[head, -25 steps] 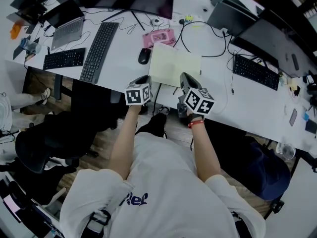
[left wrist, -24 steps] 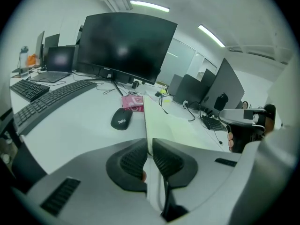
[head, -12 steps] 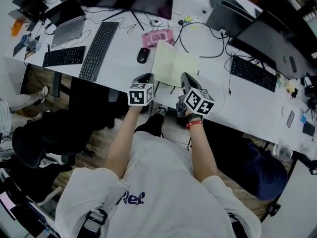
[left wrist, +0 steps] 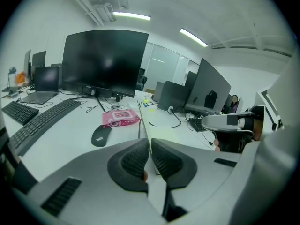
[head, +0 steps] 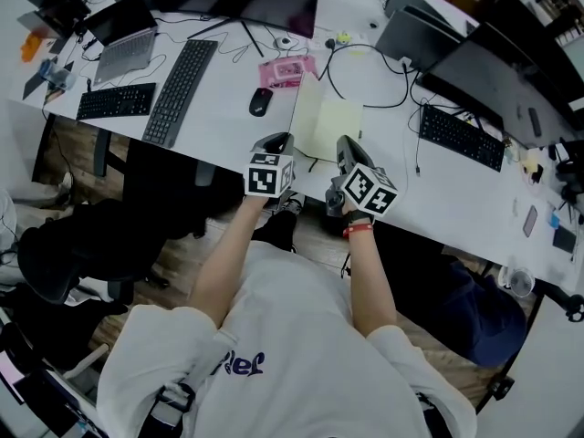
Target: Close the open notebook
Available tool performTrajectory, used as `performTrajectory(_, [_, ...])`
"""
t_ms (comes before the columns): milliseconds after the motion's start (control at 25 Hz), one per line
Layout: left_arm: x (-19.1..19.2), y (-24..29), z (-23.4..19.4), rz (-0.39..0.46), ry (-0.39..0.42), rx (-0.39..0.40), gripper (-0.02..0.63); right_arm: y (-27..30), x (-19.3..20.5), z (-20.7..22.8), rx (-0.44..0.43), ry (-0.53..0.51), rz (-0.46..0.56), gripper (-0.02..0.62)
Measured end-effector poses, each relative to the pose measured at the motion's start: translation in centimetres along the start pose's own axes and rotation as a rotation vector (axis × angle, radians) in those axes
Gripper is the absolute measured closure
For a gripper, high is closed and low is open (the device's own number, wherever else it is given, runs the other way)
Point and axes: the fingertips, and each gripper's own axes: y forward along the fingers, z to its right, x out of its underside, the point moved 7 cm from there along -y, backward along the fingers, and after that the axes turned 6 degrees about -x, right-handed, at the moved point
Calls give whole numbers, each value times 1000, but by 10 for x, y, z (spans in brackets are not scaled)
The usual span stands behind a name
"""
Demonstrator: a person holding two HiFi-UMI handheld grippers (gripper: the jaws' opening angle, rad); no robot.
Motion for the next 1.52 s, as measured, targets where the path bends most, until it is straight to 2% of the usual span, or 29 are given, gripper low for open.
performTrajectory(320, [-4, 1, 34, 30, 85, 24, 569, -20, 1, 10, 22, 14, 25, 581])
performTrajectory(640, [-3, 5, 63, 21, 147, 50, 568, -46, -5, 23, 66, 32, 69, 580])
performTrajectory(1520, [1, 16, 101, 0, 222, 83, 568, -79, -9, 37, 131, 57, 118, 581])
